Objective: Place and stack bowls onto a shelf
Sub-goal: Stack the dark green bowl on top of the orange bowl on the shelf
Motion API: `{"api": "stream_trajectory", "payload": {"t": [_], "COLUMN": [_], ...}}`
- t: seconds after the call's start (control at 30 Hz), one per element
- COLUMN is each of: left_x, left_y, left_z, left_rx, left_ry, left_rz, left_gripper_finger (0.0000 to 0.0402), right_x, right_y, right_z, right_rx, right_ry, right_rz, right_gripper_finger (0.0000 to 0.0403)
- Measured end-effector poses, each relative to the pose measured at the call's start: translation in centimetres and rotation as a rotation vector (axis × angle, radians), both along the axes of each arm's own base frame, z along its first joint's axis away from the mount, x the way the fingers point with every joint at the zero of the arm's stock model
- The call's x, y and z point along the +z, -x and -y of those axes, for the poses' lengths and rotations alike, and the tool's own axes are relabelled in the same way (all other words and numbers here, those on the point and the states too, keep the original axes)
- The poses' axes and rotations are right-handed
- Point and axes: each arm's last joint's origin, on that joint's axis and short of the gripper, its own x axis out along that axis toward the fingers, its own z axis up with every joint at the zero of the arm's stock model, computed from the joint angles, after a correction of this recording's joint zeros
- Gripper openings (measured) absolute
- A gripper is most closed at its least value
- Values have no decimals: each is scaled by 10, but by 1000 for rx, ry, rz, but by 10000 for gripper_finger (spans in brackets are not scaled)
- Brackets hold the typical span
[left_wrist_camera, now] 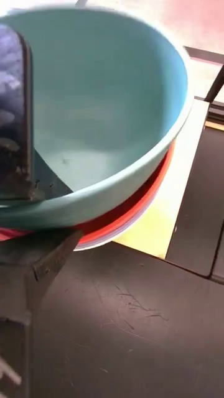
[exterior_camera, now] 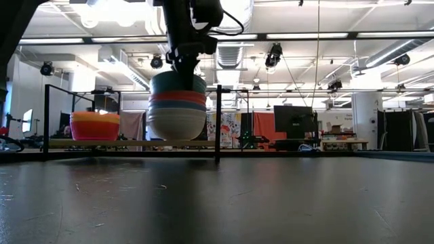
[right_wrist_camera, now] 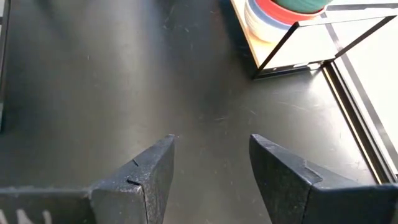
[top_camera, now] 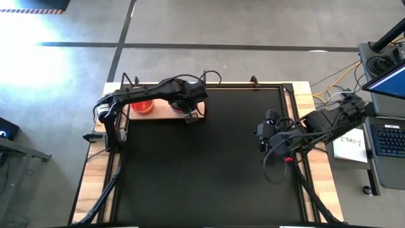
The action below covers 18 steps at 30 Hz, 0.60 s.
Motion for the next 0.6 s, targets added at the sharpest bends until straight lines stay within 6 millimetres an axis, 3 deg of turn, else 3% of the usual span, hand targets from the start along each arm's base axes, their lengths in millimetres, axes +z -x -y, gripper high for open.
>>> {"api": "stream_trajectory", "payload": {"t": [0.4, 0.6], "left_x": [0, -1], "left_y": [3, 5], "left_z": [0, 4], "left_rx": [16, 36], "left_ry": [-43, -52], "left_rz": [-47, -73], "left_gripper_finger": [127, 149], "right_x": [0, 0], "right_y": [0, 0], "right_z": [0, 0], "right_rx": [0, -8], "right_ry": [-1, -7], "right_rz": [0, 2], "right_gripper_finger": [196, 196]}}
